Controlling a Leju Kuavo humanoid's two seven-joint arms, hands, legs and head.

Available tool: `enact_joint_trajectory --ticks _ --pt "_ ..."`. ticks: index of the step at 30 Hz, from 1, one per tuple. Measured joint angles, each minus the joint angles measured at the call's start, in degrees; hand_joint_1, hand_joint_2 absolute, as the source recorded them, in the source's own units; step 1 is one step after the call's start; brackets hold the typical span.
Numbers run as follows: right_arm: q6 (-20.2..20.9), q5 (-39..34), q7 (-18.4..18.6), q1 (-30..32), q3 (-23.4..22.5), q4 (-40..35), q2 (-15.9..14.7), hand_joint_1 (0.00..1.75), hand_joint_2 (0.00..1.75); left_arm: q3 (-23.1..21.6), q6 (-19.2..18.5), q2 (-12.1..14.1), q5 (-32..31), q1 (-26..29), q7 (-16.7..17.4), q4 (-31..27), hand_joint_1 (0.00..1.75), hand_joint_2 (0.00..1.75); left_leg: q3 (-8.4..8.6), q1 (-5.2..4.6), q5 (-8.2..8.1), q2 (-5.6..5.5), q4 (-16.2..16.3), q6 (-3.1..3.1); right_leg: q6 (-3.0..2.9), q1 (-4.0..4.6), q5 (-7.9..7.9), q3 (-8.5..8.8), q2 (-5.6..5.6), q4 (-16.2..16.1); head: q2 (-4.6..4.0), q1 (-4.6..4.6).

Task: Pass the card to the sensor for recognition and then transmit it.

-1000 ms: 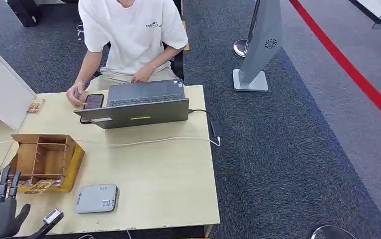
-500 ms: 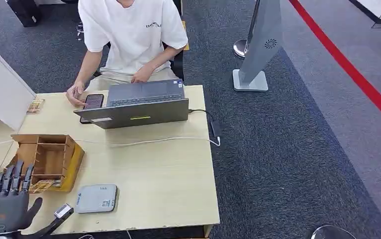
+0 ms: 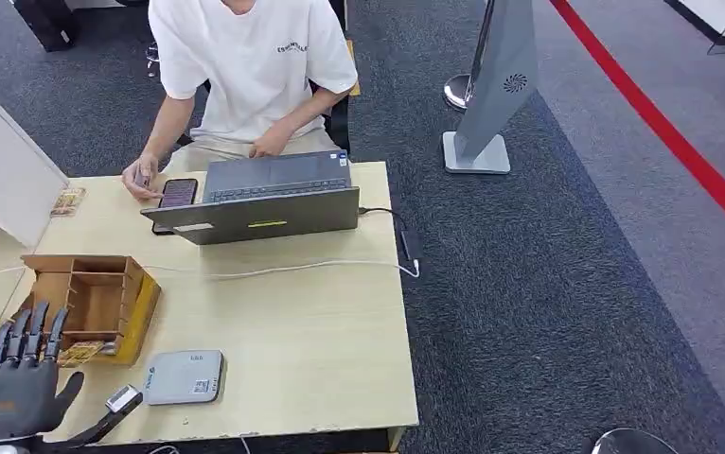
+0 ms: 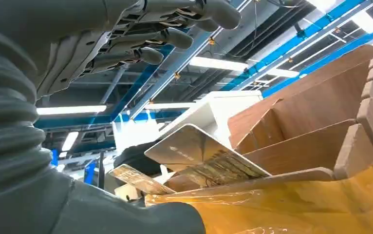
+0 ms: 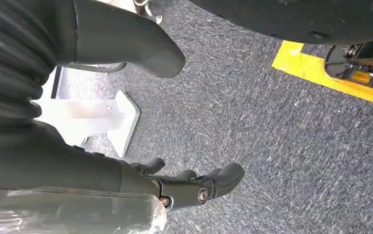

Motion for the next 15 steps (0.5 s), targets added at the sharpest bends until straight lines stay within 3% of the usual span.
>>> enact_joint_trajectory --ticks 15 --pt "0.1 -0.4 -0.2 0.0 0.0 0.0 0.0 0.0 1.75 0.0 0.1 2.1 2.8 -2.5 -1.0 8.2 1.75 1.75 0.01 0.0 0.0 0.01 0.0 0.0 0.0 0.0 0.0 0.01 0.02 0.0 0.0 -0.02"
